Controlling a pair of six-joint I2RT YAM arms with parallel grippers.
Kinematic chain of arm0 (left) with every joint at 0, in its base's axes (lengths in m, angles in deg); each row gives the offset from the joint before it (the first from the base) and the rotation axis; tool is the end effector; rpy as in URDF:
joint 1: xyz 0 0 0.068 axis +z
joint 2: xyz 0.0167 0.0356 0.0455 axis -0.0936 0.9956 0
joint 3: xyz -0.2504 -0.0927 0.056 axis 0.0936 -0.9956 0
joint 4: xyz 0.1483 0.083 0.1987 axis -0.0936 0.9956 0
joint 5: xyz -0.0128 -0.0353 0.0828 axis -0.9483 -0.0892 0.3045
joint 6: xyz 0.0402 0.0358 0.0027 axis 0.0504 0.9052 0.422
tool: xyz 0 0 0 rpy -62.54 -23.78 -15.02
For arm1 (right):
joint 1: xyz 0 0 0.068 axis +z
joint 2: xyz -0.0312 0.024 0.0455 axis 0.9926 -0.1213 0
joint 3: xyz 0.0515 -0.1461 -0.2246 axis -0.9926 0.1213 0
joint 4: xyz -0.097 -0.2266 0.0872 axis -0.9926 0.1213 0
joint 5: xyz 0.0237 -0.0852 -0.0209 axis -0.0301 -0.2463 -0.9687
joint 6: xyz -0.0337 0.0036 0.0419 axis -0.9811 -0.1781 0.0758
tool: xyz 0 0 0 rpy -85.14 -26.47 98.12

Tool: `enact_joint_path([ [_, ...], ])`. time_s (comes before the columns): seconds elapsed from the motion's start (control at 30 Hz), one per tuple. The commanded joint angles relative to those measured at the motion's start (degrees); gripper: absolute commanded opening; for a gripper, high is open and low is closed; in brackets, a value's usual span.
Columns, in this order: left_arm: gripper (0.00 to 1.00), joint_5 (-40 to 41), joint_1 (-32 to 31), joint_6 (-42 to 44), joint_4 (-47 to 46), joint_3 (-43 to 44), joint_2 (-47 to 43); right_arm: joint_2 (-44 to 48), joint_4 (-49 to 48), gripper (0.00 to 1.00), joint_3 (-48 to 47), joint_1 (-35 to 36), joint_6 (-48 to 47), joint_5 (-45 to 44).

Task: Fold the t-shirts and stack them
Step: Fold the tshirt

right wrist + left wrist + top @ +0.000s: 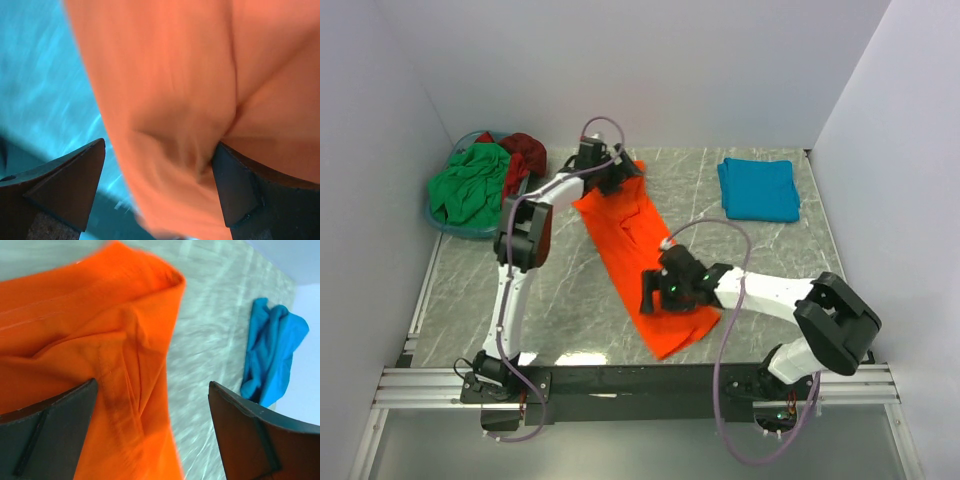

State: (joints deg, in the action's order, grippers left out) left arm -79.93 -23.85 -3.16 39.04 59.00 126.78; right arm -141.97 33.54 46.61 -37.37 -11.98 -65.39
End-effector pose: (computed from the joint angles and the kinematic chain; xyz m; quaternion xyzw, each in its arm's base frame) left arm 0.5194 -0.1843 0.1565 -0.1688 0.8624 -0.3602 0.3130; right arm 0.1874 0.1978 0.1633 -0.0830 0.9524 0.2340 0.1769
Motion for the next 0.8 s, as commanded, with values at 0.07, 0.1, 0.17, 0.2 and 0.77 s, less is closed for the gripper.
enact_joint_path([
  [0.07, 0.99, 0.5, -3.8, -1.9, 6.4, 14.7, 10.9, -1.9, 5.0, 0.92, -2.1, 12.0, 3.0, 8.6],
  [0.1, 0.99, 0.0, -3.8, -2.8, 5.5, 16.2, 13.6, -2.2, 5.5, 0.92, -3.1, 13.7, 2.4, 8.4],
  [0.17, 0.99, -0.5, -3.8, -5.0, 4.7, 19.9, 15.7, -2.9, 6.8, 0.92, -5.2, 14.6, 1.2, 7.8],
  [0.2, 0.99, 0.1, -3.8, -6.1, 3.8, 21.4, 17.2, -2.9, 7.0, 0.92, -5.5, 15.0, 0.7, 8.0],
  [0.77, 1.0, 1.6, -4.2, -2.3, 1.6, 20.3, -1.1, 9.1, 18.6, 0.97, -13.8, 14.5, 2.5, -9.3],
])
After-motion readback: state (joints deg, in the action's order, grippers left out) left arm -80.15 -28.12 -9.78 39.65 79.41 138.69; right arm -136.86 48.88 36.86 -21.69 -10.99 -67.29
